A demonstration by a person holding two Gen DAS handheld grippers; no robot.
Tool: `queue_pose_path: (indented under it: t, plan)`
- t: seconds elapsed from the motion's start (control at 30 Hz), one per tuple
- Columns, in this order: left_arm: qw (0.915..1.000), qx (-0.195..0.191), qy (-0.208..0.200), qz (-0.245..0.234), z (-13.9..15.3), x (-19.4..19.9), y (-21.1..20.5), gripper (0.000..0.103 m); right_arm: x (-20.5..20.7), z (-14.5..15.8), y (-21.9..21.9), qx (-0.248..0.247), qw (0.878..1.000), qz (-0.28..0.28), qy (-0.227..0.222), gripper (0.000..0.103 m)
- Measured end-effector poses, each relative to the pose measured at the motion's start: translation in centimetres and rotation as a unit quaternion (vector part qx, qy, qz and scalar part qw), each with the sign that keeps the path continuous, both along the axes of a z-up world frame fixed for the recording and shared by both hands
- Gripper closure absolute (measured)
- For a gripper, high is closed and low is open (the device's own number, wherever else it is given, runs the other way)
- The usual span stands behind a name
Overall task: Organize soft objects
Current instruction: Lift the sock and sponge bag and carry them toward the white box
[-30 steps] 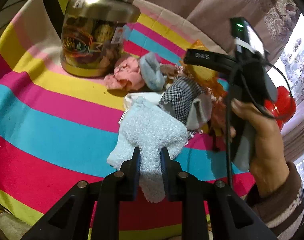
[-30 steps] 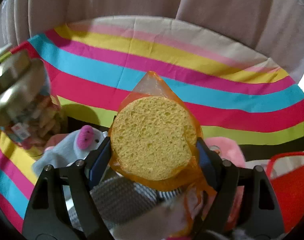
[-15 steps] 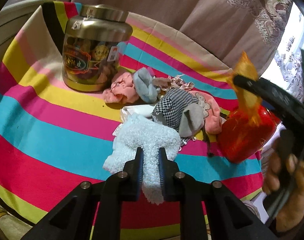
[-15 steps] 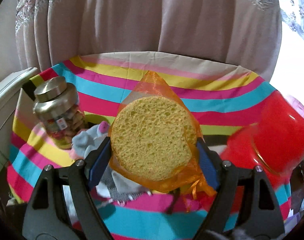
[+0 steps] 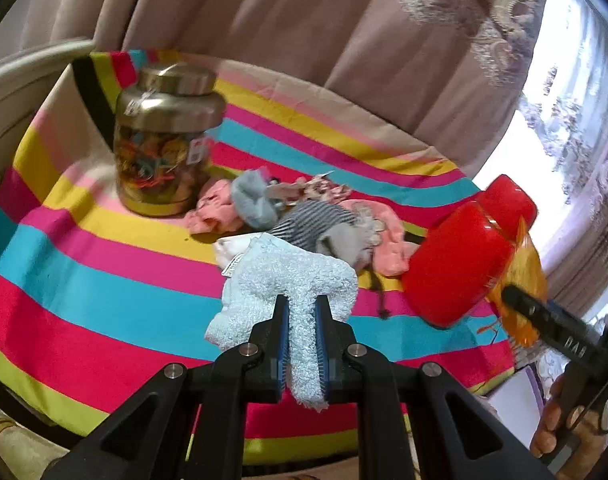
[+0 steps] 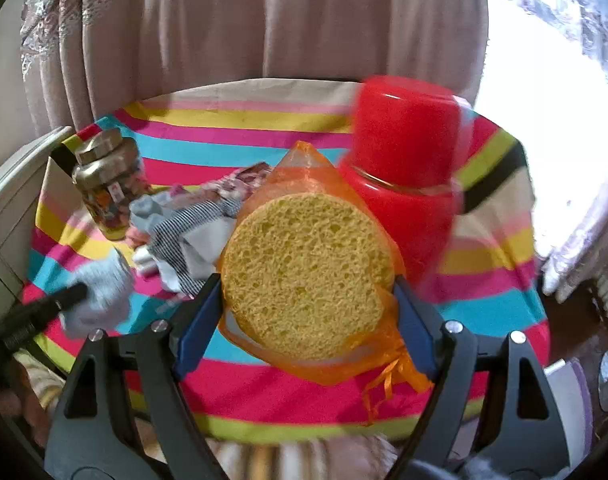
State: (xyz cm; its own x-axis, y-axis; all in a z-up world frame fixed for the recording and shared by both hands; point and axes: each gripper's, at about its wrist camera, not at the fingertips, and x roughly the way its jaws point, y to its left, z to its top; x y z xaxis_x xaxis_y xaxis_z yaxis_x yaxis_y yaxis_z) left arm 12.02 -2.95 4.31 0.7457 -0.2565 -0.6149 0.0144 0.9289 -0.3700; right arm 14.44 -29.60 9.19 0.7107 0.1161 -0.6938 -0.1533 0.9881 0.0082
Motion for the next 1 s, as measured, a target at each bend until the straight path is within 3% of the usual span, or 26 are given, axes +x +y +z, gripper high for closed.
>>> queue_pose_path:
  t: [0.23,0.6,1.0]
  plan:
    - [0.9987,-0.004,-0.015,-0.049,1.8,-1.4,-4.2,0.090,-4.0,-0.1,-7.1,-0.009,0.998,-0.052,0.018,0.020]
    - [0.9882,0.016,-0.027,-0.150,3.6,-3.6,-13.6,0.090,-8.7,-0.7,-17.7,-0.007,0.988,-0.146,0.041,0.020]
    - [0.9587,0.049,-0.035,-0.278,4.4,-6.3,-25.6,0.090,-12.3,-1.2,-24.4,-0.005,0.978,-0.202,0.053,0.020]
